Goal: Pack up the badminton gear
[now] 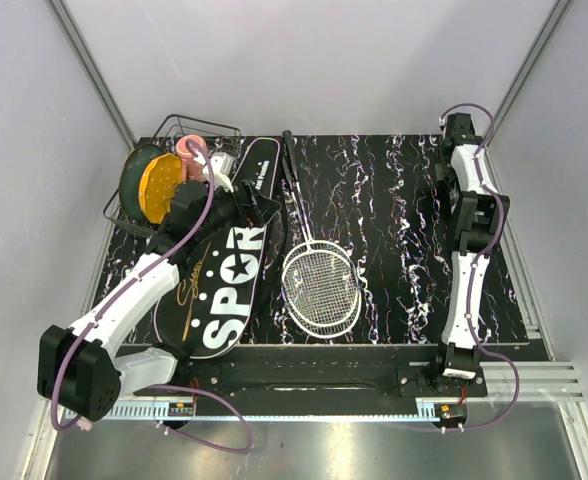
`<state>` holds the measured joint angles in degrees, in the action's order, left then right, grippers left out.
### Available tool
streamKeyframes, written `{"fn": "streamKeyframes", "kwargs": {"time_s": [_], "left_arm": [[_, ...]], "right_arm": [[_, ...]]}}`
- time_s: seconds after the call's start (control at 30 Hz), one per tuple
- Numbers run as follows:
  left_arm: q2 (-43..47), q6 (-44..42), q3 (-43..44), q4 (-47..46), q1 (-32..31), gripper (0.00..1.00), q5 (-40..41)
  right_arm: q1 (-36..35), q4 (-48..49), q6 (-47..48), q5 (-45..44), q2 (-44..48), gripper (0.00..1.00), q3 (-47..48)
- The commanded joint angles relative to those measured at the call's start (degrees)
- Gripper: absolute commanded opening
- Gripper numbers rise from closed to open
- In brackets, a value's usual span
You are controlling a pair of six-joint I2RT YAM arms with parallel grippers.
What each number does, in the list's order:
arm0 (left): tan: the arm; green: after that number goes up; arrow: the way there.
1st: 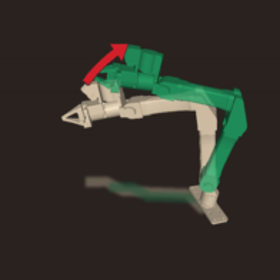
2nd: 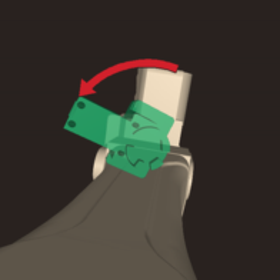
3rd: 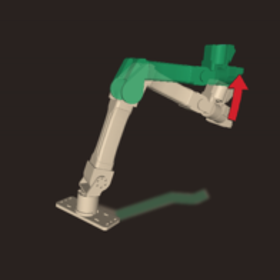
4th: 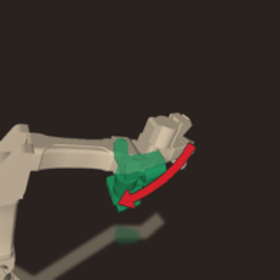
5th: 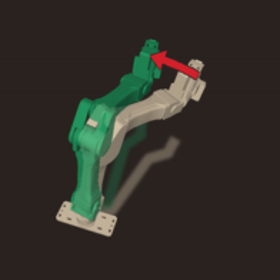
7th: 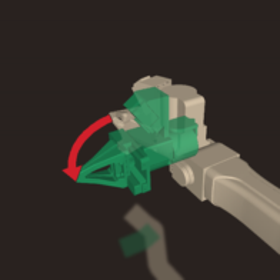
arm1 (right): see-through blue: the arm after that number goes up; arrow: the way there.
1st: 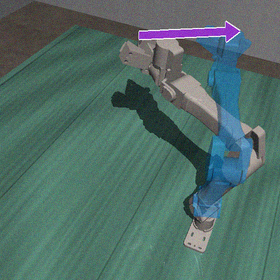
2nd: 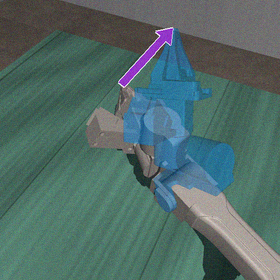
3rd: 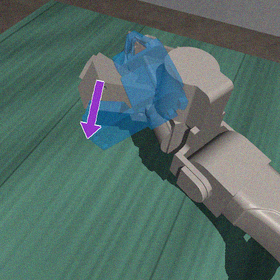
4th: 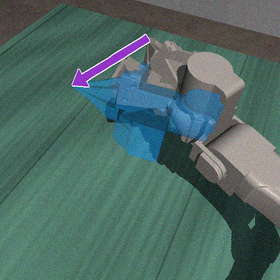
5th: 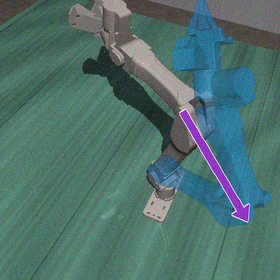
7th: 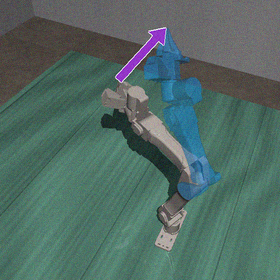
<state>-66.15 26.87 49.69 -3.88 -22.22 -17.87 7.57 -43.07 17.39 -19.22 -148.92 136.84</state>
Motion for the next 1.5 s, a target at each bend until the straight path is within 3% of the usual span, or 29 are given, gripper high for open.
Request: {"fn": "streamKeyframes", "kwargs": {"time_s": [0.0,0.17,0.3,0.33,1.23,1.37,1.47], "left_arm": [[-0.7,-1.2,2.3,-1.7,-0.4,0.84,-1.6],[-1.1,-2.4,2.4,-1.2,-1.4,0.84,-1.5],[-0.5,-3.1,2.4,-1.0,-1.9,0.85,-1.1],[-0.4,-3.4,2.3,-1.2,-2.0,0.85,-1.0],[-0.3,-6.6,2.2,-0.3,-3.5,0.86,1.2],[-1.5,-6.7,3.6,1.6,-3.5,0.86,3.6],[-2.1,-7.1,4.5,3.3,-3.5,0.84,5.3]], "right_arm": [[-0.4,1.8,0.9,5.2,-2.1,0.55,3.5],[-0.2,1.3,0.1,7.5,-3.6,0.71,6.6],[-0.1,1.1,-0.9,8.6,-2.8,0.98,6.3],[-0.1,1.0,-1.0,8.8,-2.4,1.0,6.0],[1.2,-1.7,-5.3,12.4,4.6,1.0,11.4],[0.7,-9.8,-14.6,4.2,6.6,1.0,19.4],[-1.0,-11.2,-23.1,3.6,14.2,1.0,15.2]]}}
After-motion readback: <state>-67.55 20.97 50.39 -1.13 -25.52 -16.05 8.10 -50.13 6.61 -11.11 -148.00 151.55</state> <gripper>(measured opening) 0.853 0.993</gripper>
